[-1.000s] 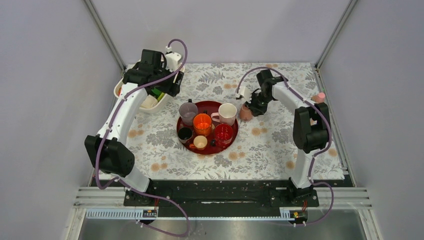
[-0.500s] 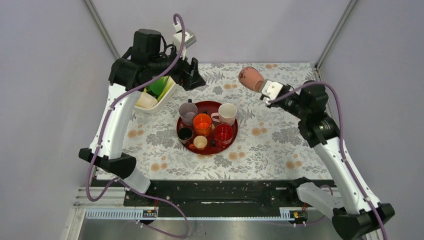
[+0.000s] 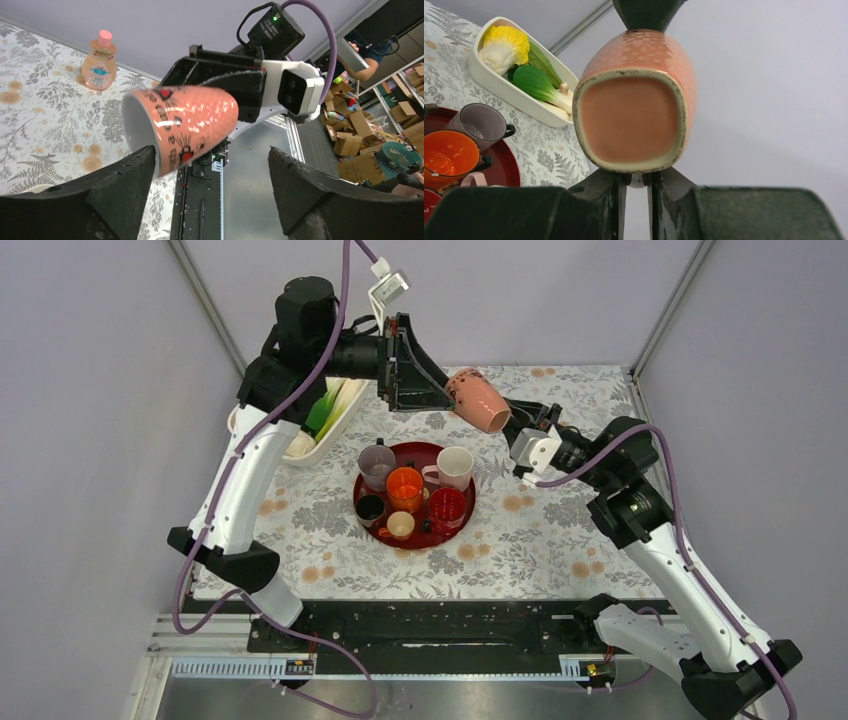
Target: Turn the mug right side up
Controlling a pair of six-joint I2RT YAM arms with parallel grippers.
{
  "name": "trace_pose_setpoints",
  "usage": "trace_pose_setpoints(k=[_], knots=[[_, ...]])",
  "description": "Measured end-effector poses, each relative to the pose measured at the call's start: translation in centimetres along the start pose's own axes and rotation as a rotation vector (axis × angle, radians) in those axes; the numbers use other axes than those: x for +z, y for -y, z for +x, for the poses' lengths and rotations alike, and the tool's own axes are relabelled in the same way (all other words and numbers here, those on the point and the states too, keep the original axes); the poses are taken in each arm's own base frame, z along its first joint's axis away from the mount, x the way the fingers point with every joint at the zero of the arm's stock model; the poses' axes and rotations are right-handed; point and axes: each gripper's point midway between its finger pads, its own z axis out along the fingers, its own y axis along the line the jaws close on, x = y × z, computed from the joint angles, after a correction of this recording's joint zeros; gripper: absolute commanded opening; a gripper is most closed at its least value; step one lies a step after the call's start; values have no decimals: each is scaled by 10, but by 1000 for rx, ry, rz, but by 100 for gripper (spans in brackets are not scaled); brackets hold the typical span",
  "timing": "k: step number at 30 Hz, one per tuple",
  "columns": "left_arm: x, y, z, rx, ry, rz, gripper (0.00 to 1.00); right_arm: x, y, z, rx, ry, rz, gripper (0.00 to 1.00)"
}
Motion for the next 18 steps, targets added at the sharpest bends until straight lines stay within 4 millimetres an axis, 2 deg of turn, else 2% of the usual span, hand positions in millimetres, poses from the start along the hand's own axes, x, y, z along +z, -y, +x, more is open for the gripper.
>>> trace_pose_setpoints(k=[4, 8, 13, 15, 17, 18], knots=[[7, -4, -6, -43, 9, 33, 71, 6, -7, -2, 9, 13, -19, 0], [12, -12, 2, -103, -7, 38, 67, 7, -5, -9, 3, 28, -18, 0], [16, -14, 9, -140, -27, 56, 46, 8, 2, -12, -12, 30, -3, 0], [18, -8, 11, -131, -39, 84, 28, 12, 3, -10, -14, 29, -8, 0], [18, -2, 12, -105, -49, 123, 1, 16, 0, -8, -6, 36, -24, 0], [16, 3, 13, -109, -59, 147, 0, 17, -3, -9, -5, 45, -35, 0]])
